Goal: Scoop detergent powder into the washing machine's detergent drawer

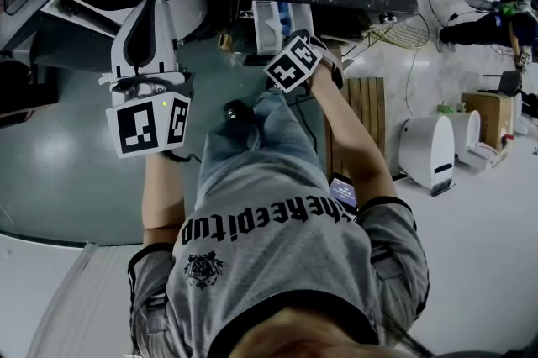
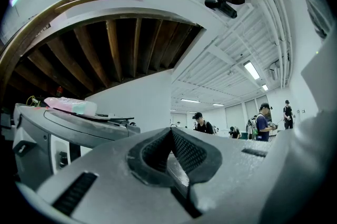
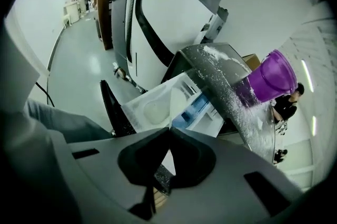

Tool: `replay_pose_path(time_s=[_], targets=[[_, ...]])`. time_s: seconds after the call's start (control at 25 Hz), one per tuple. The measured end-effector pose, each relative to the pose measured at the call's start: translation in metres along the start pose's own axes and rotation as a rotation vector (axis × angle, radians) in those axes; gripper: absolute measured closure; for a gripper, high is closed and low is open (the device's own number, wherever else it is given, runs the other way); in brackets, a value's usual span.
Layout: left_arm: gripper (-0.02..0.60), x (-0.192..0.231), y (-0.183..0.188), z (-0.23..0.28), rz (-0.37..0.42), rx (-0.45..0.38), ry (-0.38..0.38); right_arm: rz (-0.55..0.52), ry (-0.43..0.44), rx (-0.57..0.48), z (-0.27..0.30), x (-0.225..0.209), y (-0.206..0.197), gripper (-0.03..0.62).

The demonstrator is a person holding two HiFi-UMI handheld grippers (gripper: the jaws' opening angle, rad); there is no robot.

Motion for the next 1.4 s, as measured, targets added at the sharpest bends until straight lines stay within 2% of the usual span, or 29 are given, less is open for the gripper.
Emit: replay_pose_path(time_s=[0.4,1.12,1.4], targets=[[0.578,-0.001,0.000,0.001,-0.002,0.002,-0.003,-0.236,-0.103,0.022,0.000,0.003,-0.001,0.589],[0.578,-0.002,-0.003,0.003,-0.008,0.005,0.003,-0.370,-0.164,0.035,0.002,-0.003,-0.008,0.589],[0.578,-0.003,-0.004,0.004,-0.012,0.007,0.000,-0.457,-0.198,0.050,0.003,-0.003,-0.010,0.589]])
Point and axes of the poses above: the fingertips, and each gripper's own axes: z forward along the fingers, x to its left, y out of its top, the point moved 3 cm from there along -z, backward along the fingers, and after that the axes turned 7 degrees about -x, right-handed, at the moved point
